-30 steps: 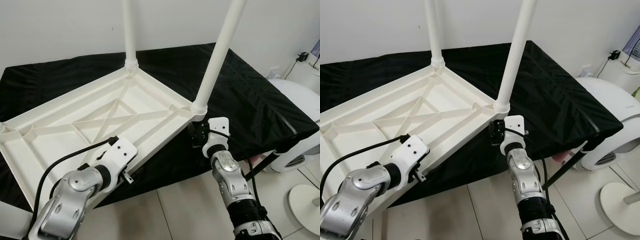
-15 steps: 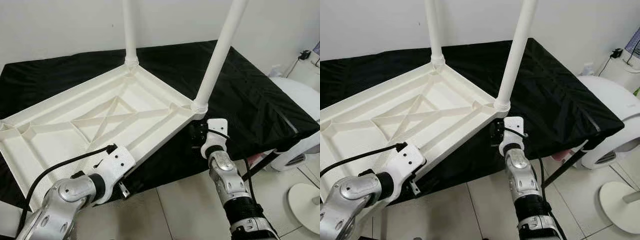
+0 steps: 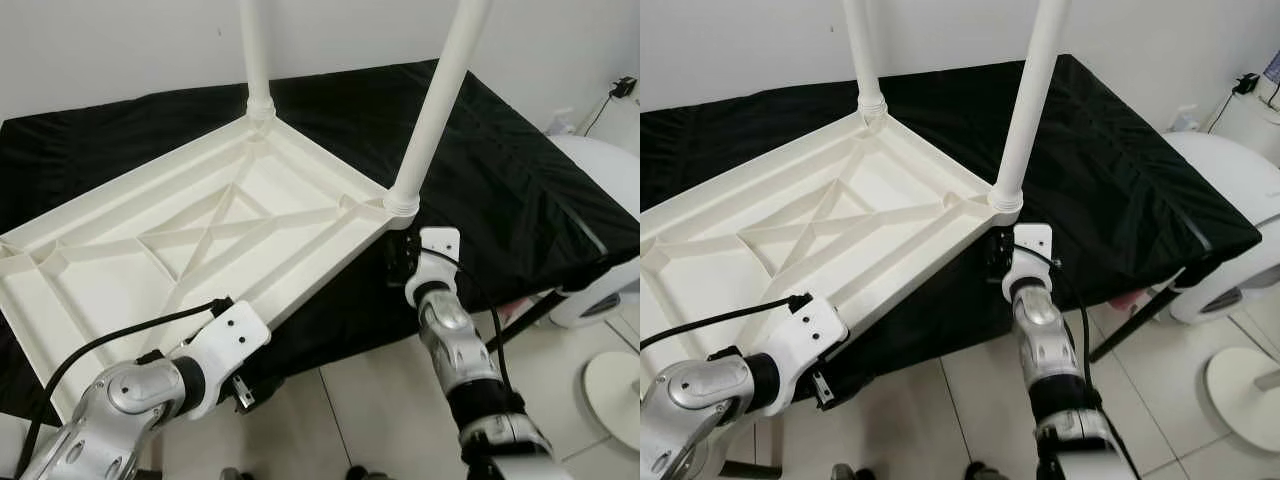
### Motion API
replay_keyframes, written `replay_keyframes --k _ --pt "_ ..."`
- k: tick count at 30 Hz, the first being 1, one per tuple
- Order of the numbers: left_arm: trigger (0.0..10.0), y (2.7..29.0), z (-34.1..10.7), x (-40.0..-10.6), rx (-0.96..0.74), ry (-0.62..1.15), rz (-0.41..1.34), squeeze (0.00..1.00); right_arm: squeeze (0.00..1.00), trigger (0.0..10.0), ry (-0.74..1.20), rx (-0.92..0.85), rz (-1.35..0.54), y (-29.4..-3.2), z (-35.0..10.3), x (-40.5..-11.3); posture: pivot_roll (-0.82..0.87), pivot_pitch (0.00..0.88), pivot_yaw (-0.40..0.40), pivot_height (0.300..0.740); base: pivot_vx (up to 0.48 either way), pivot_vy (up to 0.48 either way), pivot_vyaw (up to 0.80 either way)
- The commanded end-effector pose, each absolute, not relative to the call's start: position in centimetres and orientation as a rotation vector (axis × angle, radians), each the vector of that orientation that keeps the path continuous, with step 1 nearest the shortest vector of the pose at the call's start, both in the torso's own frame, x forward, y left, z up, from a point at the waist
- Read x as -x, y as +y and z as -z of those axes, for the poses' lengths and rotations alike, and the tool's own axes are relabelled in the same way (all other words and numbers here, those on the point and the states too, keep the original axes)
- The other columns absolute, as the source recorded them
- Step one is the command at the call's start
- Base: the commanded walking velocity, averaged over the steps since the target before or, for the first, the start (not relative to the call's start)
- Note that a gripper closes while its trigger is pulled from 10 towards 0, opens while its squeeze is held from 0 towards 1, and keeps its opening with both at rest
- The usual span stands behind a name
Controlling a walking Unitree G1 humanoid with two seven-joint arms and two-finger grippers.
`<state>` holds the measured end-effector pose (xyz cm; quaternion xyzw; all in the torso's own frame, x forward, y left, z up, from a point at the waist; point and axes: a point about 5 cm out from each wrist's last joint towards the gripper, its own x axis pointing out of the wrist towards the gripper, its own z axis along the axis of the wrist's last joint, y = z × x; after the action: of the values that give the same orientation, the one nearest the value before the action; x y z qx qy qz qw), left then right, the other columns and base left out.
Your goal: Building children table
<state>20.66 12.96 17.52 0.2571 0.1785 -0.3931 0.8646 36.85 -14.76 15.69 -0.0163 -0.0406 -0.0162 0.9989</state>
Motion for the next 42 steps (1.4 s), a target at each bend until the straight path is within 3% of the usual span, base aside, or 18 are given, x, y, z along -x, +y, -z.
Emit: replay_keyframes --k 1,28,38,42 --pt "10.0 12.2 -17.6 -19.8 -0.527 0.39 0.94 0.0 0.0 10.0 -0.077 0.028 0.049 -15.1 -15.8 -37.4 0.09 0.211 0.028 0.74 0.0 0.0 0.0" --pt "10.0 7.7 -19.6 -19.8 -0.436 0.234 1.095 0.0 0.0 10.0 -0.17 0.031 -0.1 -12.5 -21.1 -41.0 0.07 0.211 0.037 0.74 0.0 0.0 0.0" --pt "10.0 6.5 -19.7 -20.8 -0.402 0.19 1.009 0.0 0.0 10.0 -0.15 0.066 -0.045 -13.4 -21.8 -41.5 0.07 0.213 0.038 0.74 0.0 0.0 0.0" --pt "10.0 6.2 -20.5 -22.2 -0.344 0.133 0.858 0.0 0.0 10.0 -0.178 0.058 -0.04 -13.6 -21.9 -41.4 0.07 0.215 0.036 0.74 0.0 0.0 0.0"
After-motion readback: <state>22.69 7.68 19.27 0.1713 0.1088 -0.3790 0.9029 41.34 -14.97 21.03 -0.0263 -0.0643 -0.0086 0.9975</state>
